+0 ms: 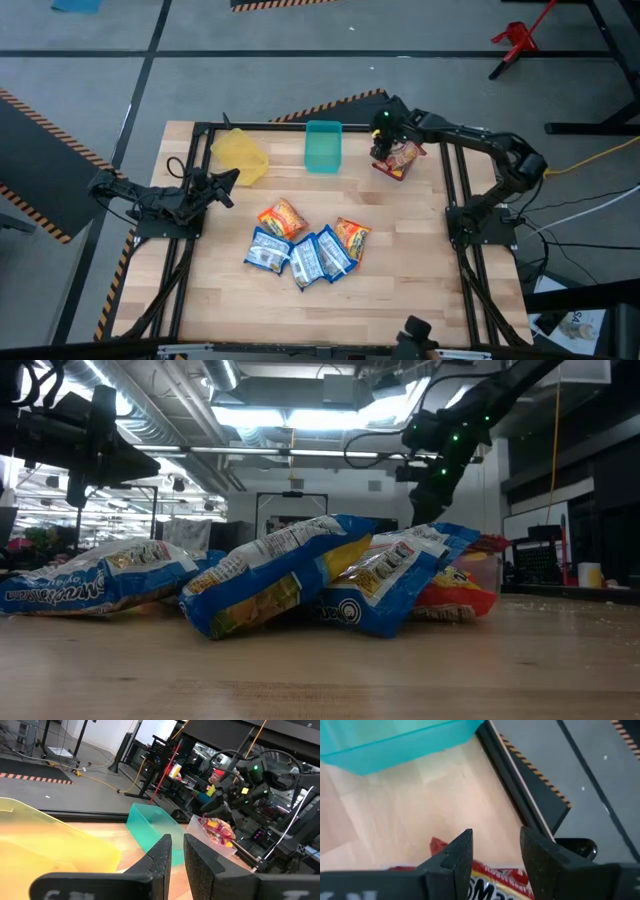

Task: Sort Maruchan noodles
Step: Put the red noodle pack into the transparent bin, then put the left orange noodle pack into the yellow bin

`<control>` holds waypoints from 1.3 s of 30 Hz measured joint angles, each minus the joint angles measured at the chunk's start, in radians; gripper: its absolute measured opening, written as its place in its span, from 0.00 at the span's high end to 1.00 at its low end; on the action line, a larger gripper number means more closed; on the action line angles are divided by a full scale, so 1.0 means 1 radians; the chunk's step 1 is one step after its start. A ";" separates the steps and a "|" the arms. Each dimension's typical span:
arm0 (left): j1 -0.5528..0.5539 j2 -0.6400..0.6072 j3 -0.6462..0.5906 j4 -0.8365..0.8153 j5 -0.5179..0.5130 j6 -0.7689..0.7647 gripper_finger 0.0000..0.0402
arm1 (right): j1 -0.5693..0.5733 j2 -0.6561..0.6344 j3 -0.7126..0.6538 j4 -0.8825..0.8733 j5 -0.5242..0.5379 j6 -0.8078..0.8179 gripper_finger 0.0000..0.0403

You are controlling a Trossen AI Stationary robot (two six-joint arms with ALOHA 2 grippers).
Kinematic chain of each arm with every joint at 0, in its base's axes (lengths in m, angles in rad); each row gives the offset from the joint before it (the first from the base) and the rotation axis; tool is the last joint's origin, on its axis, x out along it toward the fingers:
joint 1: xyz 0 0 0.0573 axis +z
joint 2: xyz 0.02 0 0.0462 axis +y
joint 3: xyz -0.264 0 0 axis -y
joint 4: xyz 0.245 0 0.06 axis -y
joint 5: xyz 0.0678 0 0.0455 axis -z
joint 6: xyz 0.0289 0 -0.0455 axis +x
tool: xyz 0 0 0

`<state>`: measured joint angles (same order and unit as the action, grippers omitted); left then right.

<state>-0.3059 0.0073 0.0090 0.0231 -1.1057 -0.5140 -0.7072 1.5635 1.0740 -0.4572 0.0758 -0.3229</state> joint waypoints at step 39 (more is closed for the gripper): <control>0.000 0.000 -0.001 0.011 -0.064 -0.027 0.89 | 0.085 -0.125 0.037 -0.277 -0.454 0.082 0.63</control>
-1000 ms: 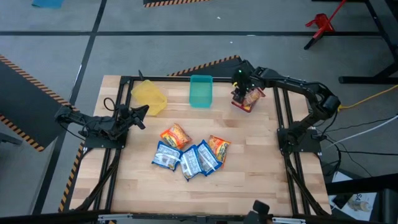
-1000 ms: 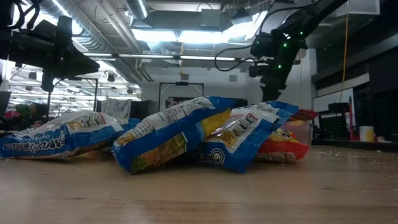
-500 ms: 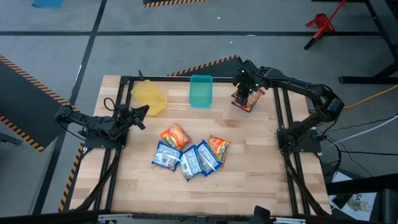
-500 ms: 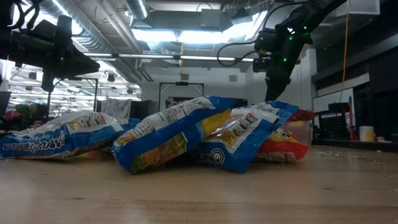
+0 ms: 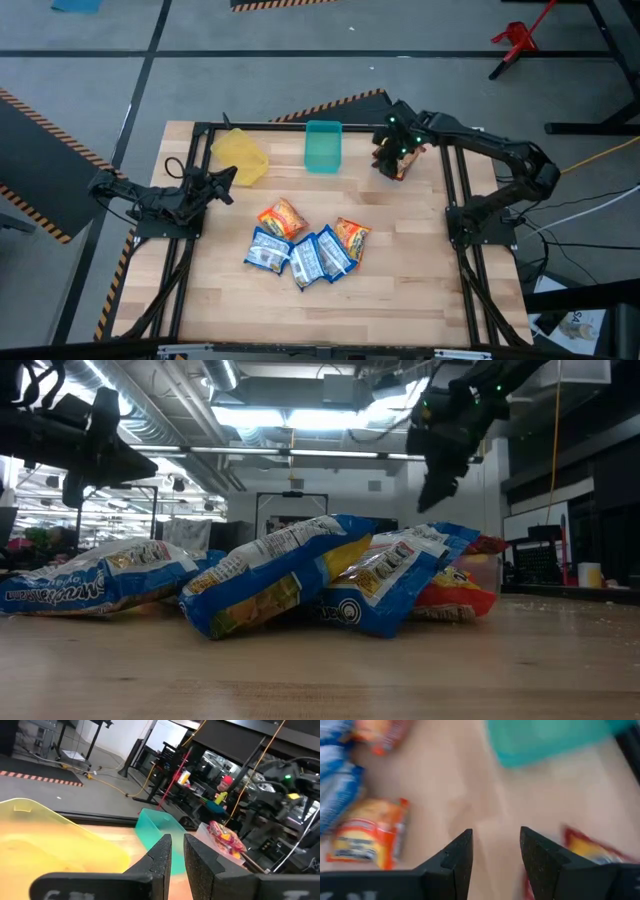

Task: Sort Maruchan noodles
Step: Put the left orange noodle pack into the yellow bin

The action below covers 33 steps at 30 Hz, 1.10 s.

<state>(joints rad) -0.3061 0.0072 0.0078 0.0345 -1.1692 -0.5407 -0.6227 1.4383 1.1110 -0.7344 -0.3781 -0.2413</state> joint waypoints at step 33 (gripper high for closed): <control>-0.001 0.001 0.216 -0.025 0.117 0.126 0.89 | 0.485 0.640 0.310 0.876 0.190 0.403 0.32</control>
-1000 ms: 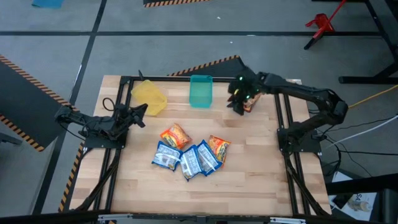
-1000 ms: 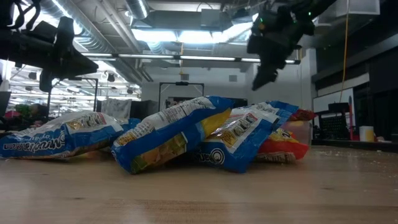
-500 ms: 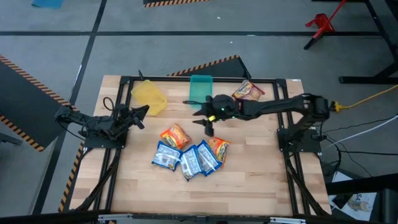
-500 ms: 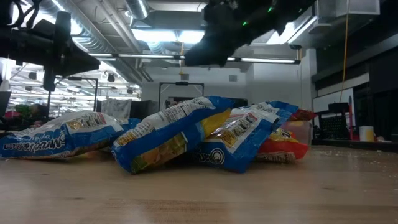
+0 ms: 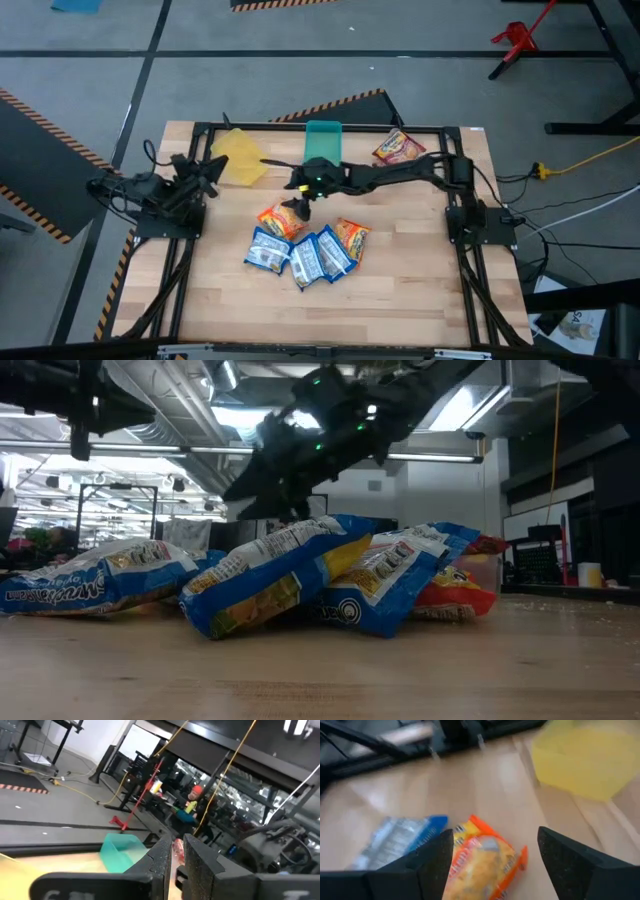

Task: Sort Maruchan noodles
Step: Put the left orange noodle pack into the yellow bin

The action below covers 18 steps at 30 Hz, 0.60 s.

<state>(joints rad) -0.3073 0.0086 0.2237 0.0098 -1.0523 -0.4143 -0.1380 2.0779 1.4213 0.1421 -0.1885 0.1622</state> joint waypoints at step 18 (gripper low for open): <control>0.000 0.000 0.037 -0.137 -0.003 -0.031 0.89 | -0.026 0.212 0.123 -0.024 -0.059 0.191 0.31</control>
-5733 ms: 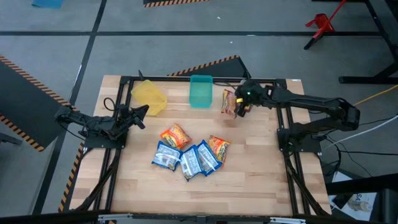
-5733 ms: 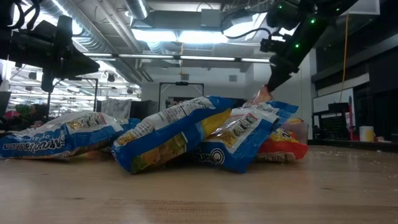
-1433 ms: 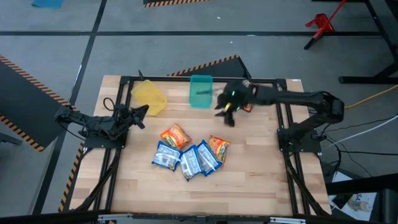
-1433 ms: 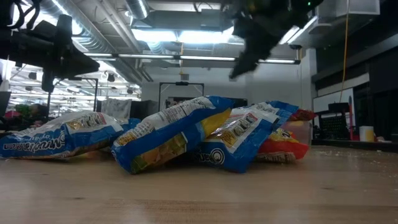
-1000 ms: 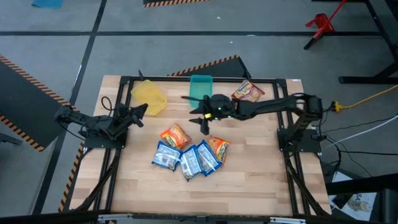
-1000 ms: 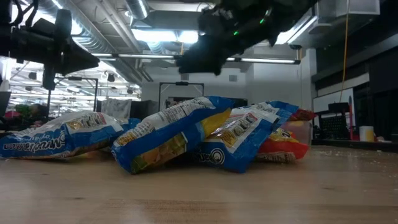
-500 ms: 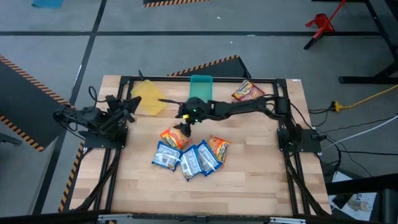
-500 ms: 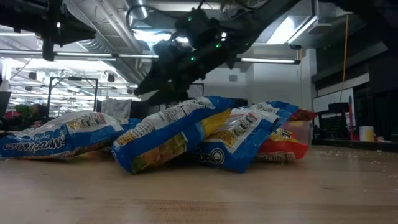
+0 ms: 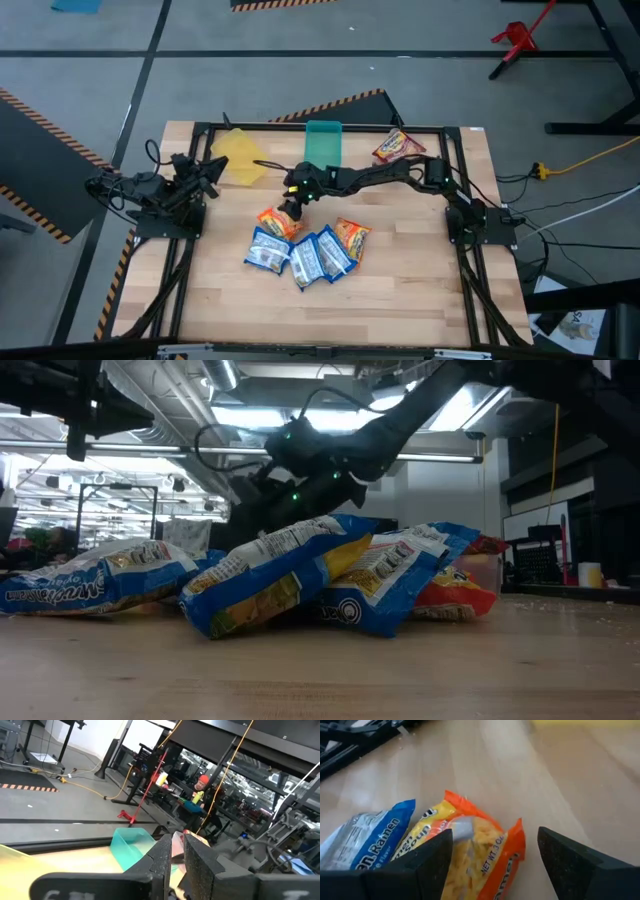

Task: Sort Maruchan noodles
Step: Put the left orange noodle pack into the yellow bin

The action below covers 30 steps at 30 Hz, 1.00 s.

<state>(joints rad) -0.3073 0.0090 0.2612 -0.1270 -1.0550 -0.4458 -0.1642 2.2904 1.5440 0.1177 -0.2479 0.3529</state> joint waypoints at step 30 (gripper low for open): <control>0.000 0.000 0.000 -0.151 0.032 -0.157 0.89 | 0.000 0.015 0.231 -0.130 -0.081 -0.061 0.99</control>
<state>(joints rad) -0.3073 0.0090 0.2611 -0.2781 -1.0225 -0.6029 -0.1638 2.3051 1.7754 -0.0119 -0.3284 0.2917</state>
